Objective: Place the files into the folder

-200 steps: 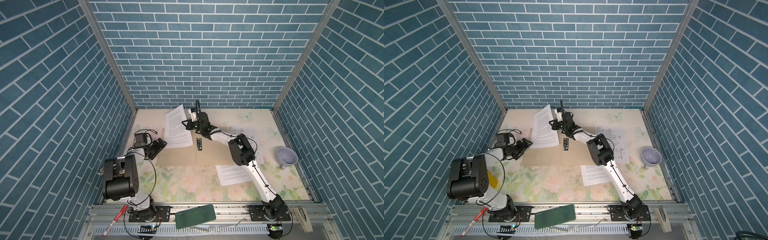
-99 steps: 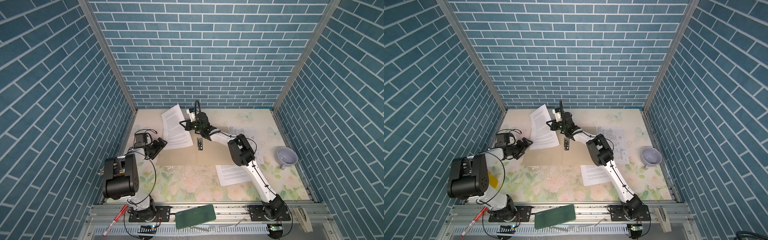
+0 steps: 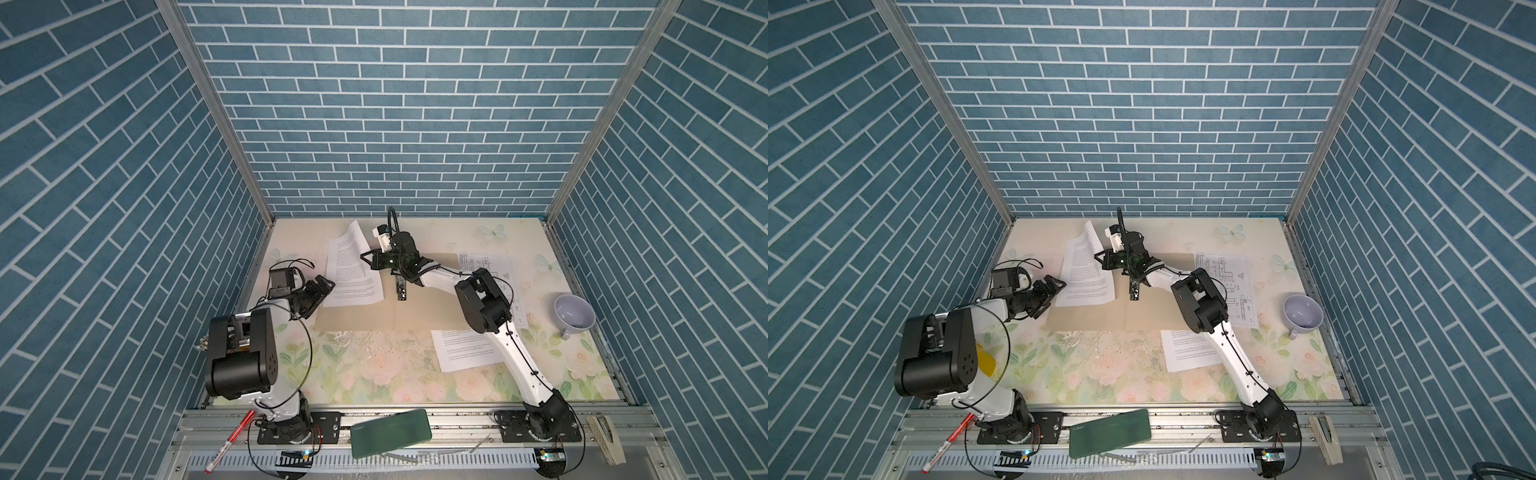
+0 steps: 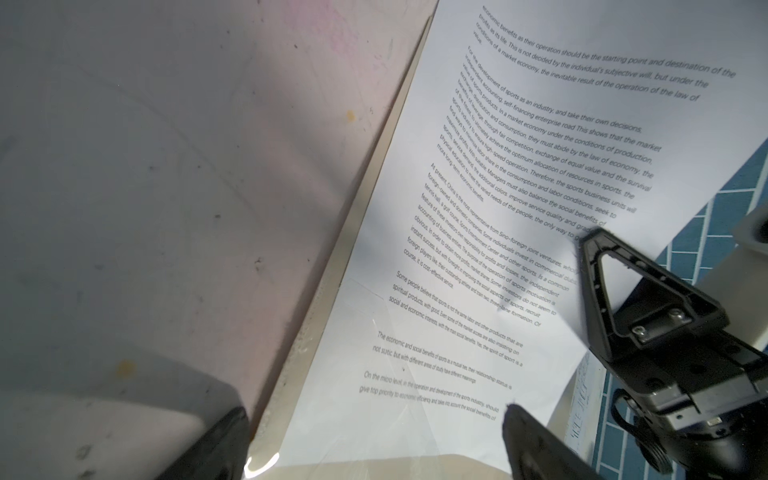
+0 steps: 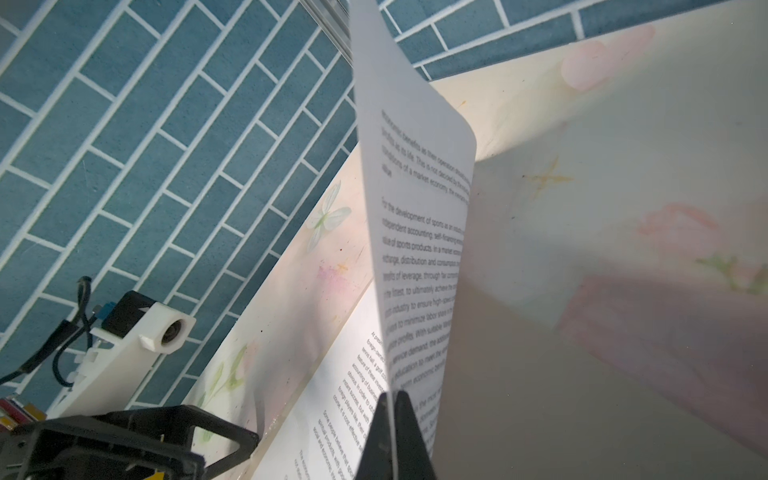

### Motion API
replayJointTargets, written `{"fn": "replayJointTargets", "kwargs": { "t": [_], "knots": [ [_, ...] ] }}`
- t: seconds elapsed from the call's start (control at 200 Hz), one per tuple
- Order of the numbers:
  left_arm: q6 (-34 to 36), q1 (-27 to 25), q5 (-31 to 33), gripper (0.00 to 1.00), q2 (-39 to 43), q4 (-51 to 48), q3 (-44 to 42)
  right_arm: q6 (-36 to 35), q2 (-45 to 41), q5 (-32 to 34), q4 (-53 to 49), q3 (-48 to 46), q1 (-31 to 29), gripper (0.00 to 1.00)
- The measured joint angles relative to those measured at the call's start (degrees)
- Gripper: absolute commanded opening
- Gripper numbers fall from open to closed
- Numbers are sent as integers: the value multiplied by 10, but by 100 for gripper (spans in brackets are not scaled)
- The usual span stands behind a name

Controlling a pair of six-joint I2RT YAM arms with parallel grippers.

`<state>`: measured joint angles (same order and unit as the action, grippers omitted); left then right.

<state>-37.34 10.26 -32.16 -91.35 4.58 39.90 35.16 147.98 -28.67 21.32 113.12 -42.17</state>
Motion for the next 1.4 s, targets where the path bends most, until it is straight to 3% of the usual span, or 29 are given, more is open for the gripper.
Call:
{"fn": "replayJointTargets", "kwargs": {
  "t": [0.34,1.402],
  "knots": [
    [-1,0,-1,96,1,5,-3,5,-54,14,-6,-43,-3,0],
    [-15,0,-5,96,10,34,-24,12,-90,33,53,-146,-16,0]
  ]
}}
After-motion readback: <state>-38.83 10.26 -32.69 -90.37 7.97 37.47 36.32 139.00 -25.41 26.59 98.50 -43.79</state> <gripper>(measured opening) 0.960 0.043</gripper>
